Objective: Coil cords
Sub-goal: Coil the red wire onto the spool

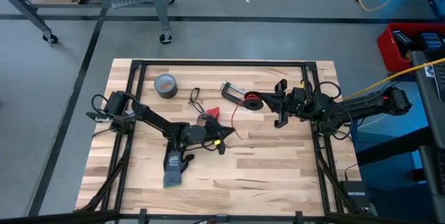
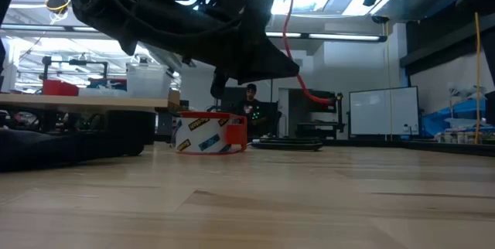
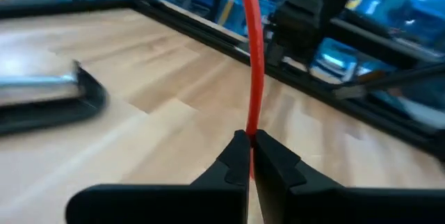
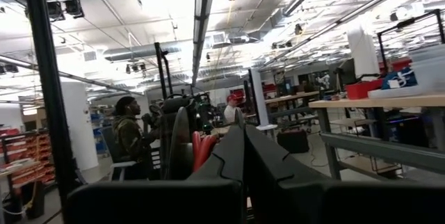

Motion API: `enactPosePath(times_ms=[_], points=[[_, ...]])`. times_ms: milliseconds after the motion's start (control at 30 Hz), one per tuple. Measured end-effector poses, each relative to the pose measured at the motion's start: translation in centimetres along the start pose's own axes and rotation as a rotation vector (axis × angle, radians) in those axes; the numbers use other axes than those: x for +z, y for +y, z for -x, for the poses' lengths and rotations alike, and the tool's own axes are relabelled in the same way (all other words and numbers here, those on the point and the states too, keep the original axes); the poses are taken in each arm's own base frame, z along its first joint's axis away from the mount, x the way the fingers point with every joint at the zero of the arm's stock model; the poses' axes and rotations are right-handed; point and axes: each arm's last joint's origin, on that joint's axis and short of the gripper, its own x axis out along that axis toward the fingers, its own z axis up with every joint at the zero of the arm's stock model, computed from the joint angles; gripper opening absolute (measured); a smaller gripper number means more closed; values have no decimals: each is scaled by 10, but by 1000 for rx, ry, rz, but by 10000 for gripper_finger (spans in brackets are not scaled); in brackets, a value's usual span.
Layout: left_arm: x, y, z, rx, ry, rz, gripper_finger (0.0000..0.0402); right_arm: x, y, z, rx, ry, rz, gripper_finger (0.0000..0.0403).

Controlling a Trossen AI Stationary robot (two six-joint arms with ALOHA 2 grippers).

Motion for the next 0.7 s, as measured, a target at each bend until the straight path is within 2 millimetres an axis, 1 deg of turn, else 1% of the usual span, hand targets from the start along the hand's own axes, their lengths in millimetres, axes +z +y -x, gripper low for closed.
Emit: enactPosePath(times_ms=[100,200,400,467,633,700], points=[[-1,-2,0,-63,34,54,2,0,0,0,-14,-1,6,5],[3,-8,-3,-135,56,87,1,0,-1,0,-39,1,8,5],[21,-26,-12,-245,49,124,1,-4,-3,0,-95,33,22,5],[26,-31,-16,-242,64,144,1,-5,-3,0,-104,39,25,5],[37,-37,-29,-169,167,221,0,-5,-3,0,-104,42,45,5],[45,-40,-33,-175,200,260,0,-5,-3,0,-105,46,49,5]])
